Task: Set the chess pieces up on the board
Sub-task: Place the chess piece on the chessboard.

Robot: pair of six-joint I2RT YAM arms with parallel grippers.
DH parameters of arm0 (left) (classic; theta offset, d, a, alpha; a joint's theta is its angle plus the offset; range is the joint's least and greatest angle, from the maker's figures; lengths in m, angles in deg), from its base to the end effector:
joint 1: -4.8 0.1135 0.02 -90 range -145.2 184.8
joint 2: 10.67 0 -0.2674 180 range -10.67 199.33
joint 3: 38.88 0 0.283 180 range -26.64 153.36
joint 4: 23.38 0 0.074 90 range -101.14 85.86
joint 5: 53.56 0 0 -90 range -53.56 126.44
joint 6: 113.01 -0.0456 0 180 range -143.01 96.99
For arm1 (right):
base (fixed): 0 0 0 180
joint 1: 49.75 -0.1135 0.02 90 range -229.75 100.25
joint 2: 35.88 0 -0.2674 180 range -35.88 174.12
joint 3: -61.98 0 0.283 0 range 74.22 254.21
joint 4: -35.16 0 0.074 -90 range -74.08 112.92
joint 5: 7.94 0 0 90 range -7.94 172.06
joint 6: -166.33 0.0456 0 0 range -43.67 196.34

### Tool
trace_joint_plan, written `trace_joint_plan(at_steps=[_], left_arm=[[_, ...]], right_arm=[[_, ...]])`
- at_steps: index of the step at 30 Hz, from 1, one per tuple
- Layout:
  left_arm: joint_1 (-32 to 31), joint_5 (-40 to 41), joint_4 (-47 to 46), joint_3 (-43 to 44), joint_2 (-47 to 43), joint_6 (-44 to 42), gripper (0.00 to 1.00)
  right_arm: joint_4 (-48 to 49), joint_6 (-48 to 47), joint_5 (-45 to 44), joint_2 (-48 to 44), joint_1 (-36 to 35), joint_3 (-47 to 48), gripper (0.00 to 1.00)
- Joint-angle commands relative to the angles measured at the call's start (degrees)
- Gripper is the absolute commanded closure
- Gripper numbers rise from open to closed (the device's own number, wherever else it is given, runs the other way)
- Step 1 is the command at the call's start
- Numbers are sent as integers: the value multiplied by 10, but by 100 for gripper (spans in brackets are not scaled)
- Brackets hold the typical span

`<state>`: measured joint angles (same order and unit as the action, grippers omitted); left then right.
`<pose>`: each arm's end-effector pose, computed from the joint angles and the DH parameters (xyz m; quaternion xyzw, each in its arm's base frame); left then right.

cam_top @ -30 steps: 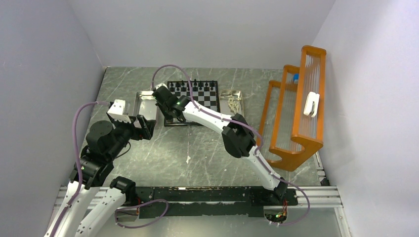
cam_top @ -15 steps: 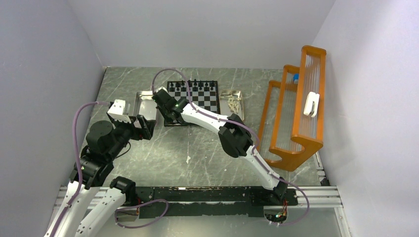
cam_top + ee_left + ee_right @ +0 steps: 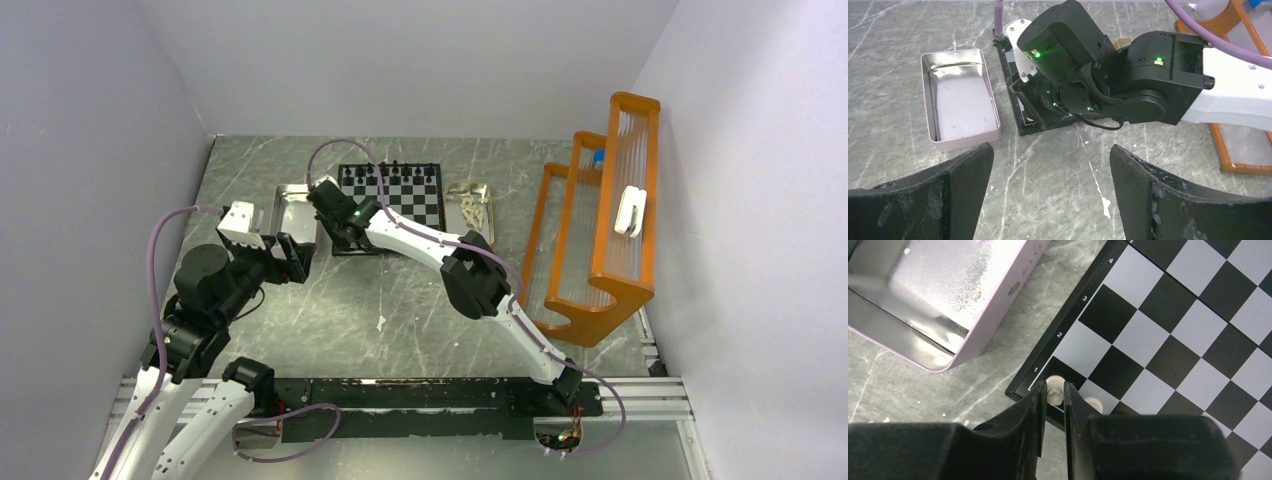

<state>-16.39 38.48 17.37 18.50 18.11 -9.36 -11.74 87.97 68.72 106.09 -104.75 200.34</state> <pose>0.1414 -0.0531 0.3525 0.0400 0.7769 -0.1749 0.6035 0.3461 0.4759 0.1691 -0.3089 0.8832 0.0930 0.3404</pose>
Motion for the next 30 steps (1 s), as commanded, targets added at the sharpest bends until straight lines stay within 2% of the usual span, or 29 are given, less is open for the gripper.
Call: trace_joint_plan(at_steps=[1,19,30], left_arm=[[6,-15,-25,5,-2,-9,10],[6,-15,-23,5,-5,-9,10],[6,-9,-21,3,2,-7,10]], right_arm=[[-9,-2,-3,14,-3,17,77],[-3,-3,-2,-8,-3,27,66],[33,7,21,-111,16,-30,56]])
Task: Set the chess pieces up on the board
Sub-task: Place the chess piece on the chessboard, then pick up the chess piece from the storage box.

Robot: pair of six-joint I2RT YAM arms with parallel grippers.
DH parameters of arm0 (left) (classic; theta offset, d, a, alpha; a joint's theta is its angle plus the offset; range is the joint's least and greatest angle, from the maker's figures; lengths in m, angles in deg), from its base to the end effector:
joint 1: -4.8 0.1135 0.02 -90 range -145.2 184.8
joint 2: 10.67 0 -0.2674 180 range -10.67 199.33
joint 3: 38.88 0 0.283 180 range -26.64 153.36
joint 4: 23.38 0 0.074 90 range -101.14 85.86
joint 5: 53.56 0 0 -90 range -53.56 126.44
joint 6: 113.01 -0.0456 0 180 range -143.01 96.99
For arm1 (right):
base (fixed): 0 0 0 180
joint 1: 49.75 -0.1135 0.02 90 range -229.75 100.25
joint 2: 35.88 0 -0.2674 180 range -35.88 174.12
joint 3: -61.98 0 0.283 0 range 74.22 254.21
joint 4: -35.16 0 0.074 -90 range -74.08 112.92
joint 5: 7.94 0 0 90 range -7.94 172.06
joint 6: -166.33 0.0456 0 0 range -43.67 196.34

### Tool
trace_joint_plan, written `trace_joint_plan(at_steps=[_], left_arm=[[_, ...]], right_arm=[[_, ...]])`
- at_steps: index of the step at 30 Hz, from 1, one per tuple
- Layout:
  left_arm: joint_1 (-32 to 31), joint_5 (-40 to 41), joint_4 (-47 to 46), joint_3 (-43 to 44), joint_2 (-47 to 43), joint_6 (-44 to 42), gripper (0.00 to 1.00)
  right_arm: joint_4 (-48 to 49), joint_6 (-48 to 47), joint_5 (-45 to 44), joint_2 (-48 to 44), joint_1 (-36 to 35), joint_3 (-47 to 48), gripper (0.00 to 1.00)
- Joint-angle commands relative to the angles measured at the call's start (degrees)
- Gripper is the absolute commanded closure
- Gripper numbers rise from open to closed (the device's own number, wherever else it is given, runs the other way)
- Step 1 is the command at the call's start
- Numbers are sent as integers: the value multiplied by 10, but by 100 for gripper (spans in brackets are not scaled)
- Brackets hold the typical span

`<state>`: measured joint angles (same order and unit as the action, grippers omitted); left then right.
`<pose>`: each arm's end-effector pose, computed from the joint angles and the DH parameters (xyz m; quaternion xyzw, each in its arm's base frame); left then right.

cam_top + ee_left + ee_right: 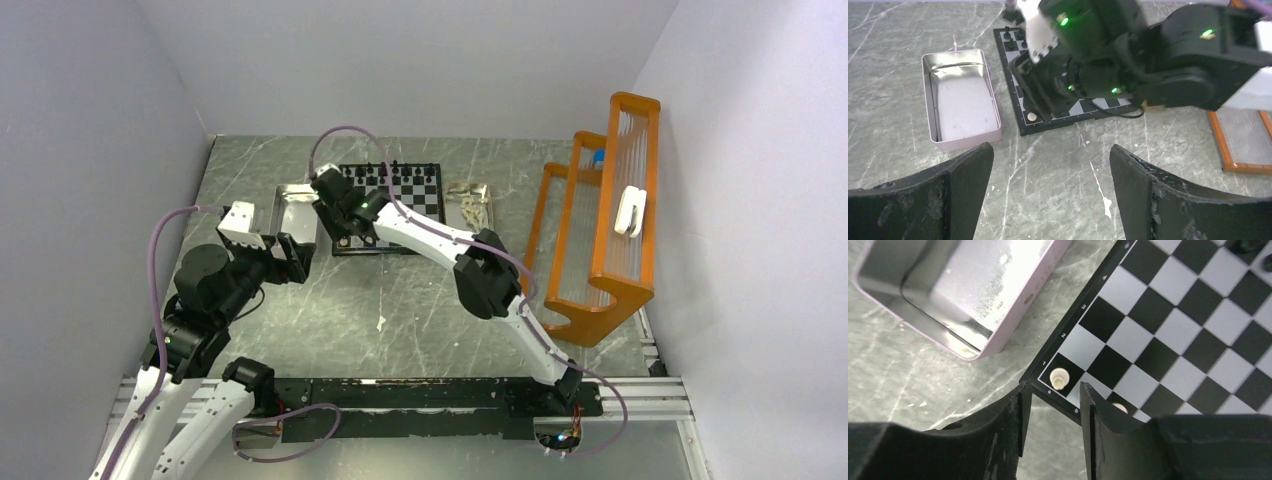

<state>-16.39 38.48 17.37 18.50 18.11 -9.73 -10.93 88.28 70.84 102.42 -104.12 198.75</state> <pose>0.1414 -0.0531 0.3525 0.0425 0.7768 -0.1729 0.6041 0.3466 0.4683 0.1961 -0.3028 0.8778 0.1205 0.3510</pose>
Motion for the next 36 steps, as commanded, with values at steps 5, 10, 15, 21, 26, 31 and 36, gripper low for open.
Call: trace_joint_plan(at_steps=[5,10,15,21,26,31,36], left_arm=[[6,4,-19,-2,9,5,10],[6,-13,-27,3,41,14,11],[6,-37,-10,44,112,10,11],[6,-91,-4,68,180,-16,13],[6,-105,-43,16,179,-10,12],[6,-102,-30,12,186,-18,14],[6,-99,-39,7,173,-19,13]], right_arm=[[53,-3,14,-158,28,-103,57],[83,-2,-7,-263,56,-223,63],[99,-10,-30,-350,98,-328,67],[107,-25,-66,-412,176,-432,71],[119,-37,-63,-430,247,-480,76],[126,-48,-51,-416,283,-504,78],[160,-60,-26,-386,301,-517,78]])
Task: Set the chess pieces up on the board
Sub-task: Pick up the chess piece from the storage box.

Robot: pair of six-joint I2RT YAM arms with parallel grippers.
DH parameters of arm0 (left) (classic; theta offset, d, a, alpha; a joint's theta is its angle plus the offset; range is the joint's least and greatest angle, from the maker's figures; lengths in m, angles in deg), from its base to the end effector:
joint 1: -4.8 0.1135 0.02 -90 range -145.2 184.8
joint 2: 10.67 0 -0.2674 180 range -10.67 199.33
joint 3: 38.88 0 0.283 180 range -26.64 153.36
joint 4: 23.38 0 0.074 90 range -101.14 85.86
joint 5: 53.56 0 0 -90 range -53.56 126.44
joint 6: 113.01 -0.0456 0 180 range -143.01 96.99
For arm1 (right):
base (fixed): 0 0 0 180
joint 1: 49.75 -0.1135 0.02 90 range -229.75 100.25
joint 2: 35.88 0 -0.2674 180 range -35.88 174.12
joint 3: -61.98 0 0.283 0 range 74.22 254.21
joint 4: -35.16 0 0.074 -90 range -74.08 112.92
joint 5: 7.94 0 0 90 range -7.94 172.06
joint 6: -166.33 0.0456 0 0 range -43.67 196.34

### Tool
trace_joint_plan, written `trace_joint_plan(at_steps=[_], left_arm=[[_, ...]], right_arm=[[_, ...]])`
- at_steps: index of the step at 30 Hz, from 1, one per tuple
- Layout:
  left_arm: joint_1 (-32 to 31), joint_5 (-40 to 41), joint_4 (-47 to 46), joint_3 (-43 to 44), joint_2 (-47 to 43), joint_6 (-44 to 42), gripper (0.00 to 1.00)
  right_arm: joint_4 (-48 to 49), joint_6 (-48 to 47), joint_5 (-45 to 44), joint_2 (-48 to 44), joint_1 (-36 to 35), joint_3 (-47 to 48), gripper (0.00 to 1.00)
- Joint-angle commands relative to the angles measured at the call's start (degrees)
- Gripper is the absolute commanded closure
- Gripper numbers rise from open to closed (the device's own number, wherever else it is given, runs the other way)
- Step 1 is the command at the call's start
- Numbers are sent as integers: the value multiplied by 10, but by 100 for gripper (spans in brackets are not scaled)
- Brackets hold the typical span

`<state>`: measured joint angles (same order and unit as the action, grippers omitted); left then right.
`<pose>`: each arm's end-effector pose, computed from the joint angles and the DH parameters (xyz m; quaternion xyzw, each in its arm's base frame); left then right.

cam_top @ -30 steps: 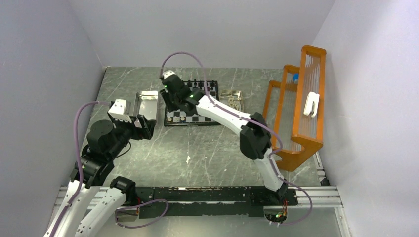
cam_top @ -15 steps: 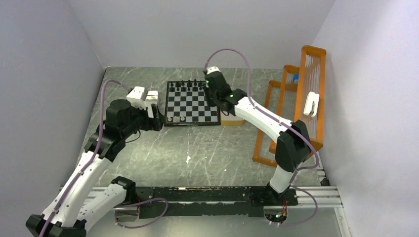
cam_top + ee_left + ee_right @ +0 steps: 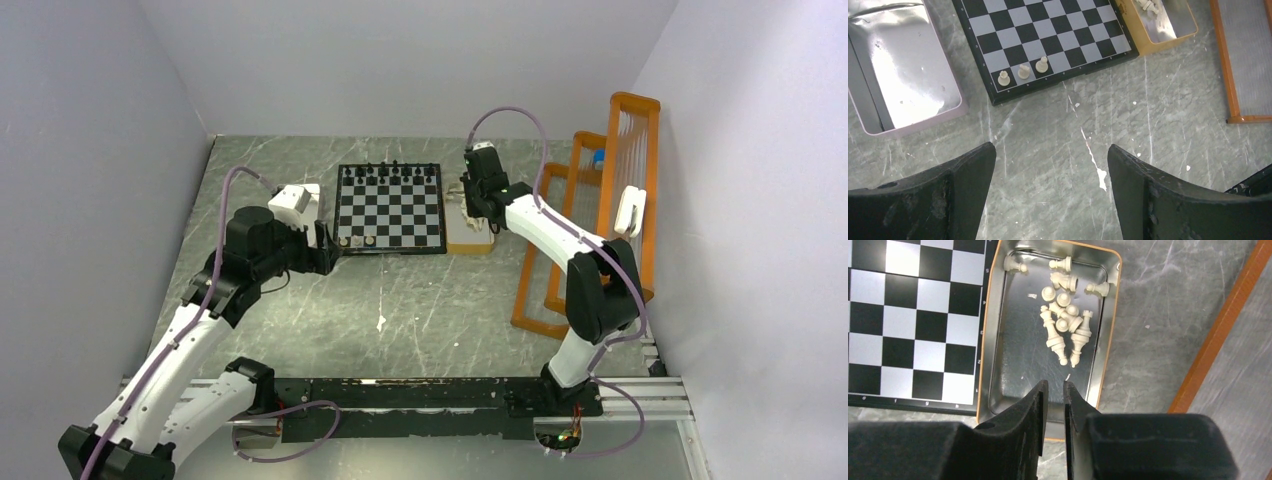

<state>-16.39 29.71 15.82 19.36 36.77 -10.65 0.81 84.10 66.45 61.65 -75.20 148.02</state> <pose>0.2051 -0.0852 0.3068 0.0960 0.8526 -0.1958 0.4749 0.3796 0.1670 0.2376 -0.0906 0.9150 -0.0141 0.3929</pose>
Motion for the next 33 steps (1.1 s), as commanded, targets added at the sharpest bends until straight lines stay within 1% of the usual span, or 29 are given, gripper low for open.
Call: trace_joint_plan(at_steps=[1,5,7,9,15,20,33], left_arm=[[6,-9,-22,-1,-13,-10,13],[6,-14,-19,-2,-19,-11,14],[5,-8,-19,-3,-26,-10,14],[5,0,-17,-3,-31,-9,14],[5,4,-18,-3,-38,-9,14],[5,4,-18,-2,-38,-10,14],[5,5,-18,-2,-41,-10,14]], right_arm=[[49,-25,26,29,14,-8,78],[41,-37,28,72,14,17,77],[38,-43,27,87,15,24,74],[46,-51,27,93,15,20,72],[38,-58,16,107,18,19,71],[51,-61,20,122,23,14,68],[59,-62,33,159,33,23,69]])
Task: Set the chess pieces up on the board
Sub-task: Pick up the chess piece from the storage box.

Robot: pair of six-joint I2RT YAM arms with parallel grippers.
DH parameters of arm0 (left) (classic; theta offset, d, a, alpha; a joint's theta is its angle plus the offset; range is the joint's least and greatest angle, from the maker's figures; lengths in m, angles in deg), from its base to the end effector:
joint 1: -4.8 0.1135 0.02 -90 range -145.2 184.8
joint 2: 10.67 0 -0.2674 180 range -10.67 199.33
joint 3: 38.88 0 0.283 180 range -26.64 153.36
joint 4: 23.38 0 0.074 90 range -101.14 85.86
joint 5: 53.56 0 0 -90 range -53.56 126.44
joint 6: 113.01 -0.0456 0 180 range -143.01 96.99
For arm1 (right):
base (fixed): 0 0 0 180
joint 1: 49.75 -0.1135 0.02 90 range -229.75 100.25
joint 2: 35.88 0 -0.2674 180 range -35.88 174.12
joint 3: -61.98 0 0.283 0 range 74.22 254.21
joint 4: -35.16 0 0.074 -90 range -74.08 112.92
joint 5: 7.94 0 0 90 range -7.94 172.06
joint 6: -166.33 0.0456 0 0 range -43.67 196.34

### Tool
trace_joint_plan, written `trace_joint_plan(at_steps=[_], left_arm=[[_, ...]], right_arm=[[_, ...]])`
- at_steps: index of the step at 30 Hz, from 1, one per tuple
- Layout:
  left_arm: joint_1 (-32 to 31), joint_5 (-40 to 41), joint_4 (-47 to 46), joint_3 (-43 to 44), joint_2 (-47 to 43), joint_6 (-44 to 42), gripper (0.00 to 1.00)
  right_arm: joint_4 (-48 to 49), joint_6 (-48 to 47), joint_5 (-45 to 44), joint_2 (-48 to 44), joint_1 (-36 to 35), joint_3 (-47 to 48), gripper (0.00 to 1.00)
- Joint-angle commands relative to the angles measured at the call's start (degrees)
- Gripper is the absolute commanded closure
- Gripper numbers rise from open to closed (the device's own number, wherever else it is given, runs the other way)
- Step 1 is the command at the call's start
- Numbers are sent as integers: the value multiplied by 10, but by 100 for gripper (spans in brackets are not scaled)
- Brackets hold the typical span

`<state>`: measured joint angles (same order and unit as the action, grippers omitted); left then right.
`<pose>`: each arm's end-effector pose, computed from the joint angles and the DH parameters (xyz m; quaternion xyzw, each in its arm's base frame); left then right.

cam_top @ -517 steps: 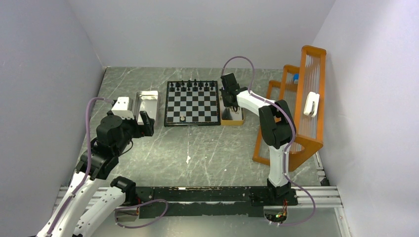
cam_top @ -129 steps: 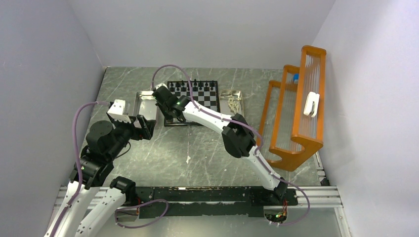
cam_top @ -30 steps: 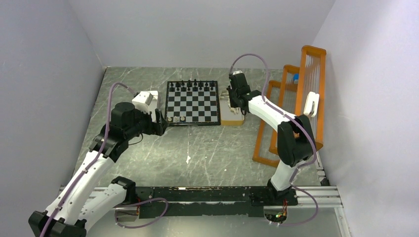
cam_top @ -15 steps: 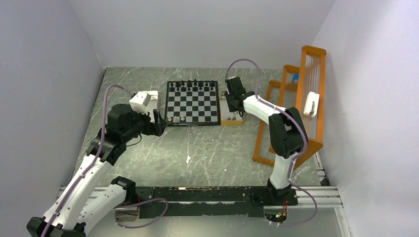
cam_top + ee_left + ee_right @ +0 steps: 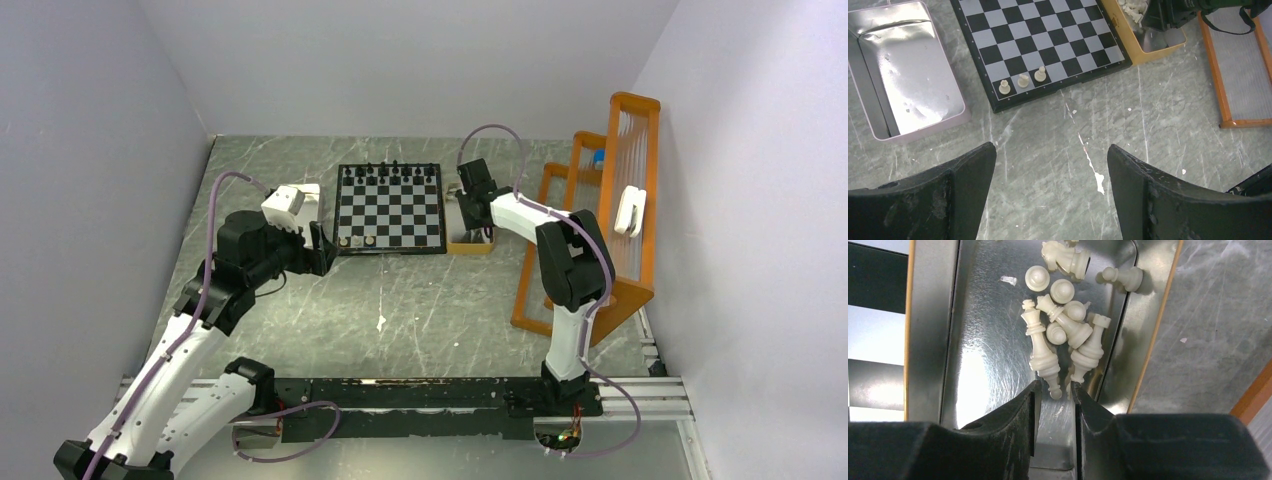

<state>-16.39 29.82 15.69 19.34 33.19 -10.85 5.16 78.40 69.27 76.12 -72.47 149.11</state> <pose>0.1936 -0.0807 0.3191 0.0972 0.8356 -0.2011 0.5019 0.4145 0.1626 0.1455 -0.1367 0.9381 -0.0393 0.3157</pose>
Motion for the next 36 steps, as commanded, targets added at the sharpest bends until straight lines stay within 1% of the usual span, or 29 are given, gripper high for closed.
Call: trace_joint_plan(at_steps=[1,7,10,18,28,33,36], left_arm=[[5,5,-17,-1,-6,-8,14],[5,5,-17,-1,-7,-8,14],[6,5,-17,-1,-7,-8,14],[5,4,-18,-1,-4,-8,14],[5,1,-19,-1,0,-7,14],[5,9,-16,-2,6,-2,15],[5,10,-17,-3,13,9,16]], right_arm=[[15,-3,5,18,5,12,69],[15,-2,3,24,7,10,71],[14,0,4,21,7,9,75],[0,12,12,-10,7,15,83],[-28,38,21,-45,6,33,87],[-34,51,45,-79,6,25,88],[-41,61,80,-96,5,22,88]])
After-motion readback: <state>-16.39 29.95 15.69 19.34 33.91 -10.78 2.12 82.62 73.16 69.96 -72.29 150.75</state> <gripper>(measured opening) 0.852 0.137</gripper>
